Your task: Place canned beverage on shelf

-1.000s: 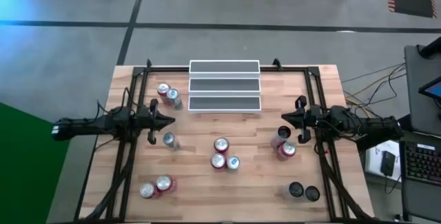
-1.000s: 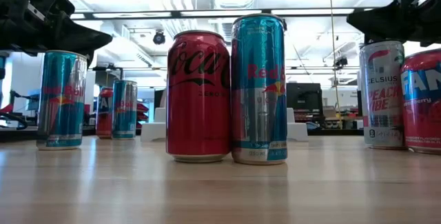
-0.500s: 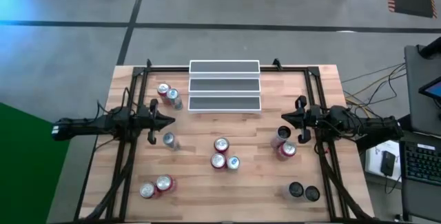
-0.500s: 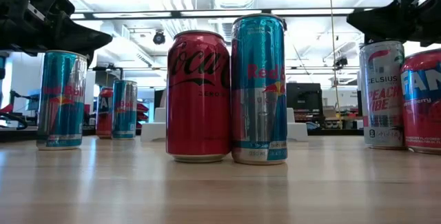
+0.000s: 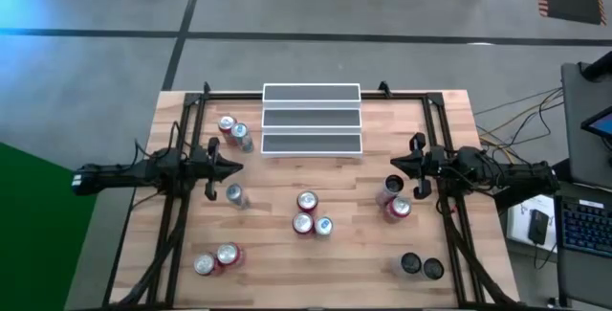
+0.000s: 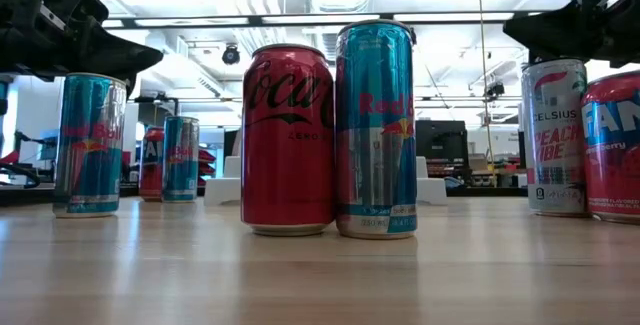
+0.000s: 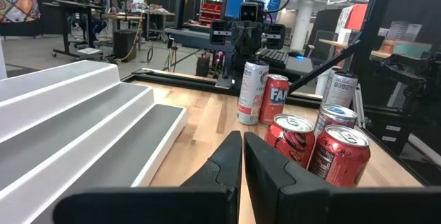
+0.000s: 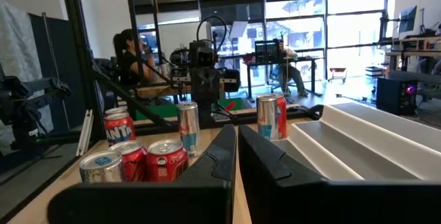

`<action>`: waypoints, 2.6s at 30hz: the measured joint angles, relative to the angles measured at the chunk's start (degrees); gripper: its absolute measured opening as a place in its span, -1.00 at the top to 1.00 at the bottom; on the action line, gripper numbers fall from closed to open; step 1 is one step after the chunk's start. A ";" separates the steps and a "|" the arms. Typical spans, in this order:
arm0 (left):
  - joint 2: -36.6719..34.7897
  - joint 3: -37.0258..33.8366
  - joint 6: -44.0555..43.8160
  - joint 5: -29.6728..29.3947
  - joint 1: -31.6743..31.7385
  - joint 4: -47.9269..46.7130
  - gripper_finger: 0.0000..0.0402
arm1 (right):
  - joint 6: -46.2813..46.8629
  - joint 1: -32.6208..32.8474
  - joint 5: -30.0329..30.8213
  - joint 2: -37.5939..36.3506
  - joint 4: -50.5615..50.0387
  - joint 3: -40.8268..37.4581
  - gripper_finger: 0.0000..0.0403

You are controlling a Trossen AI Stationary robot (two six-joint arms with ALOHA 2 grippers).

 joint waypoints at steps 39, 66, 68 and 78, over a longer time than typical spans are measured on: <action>-0.01 0.02 0.01 -2.46 0.07 0.23 0.99 | 27.89 -0.01 0.09 0.00 8.68 0.68 0.95; 0.17 0.04 -31.61 -12.51 0.05 14.21 0.99 | 51.56 -0.01 26.89 3.65 5.59 0.89 0.95; 0.53 0.04 -29.74 -15.45 0.08 14.76 0.99 | 51.60 -0.01 26.55 3.85 5.54 0.87 0.92; 5.45 0.82 -33.68 -20.64 0.05 14.58 0.68 | 50.49 -0.01 26.96 3.78 5.61 0.95 0.22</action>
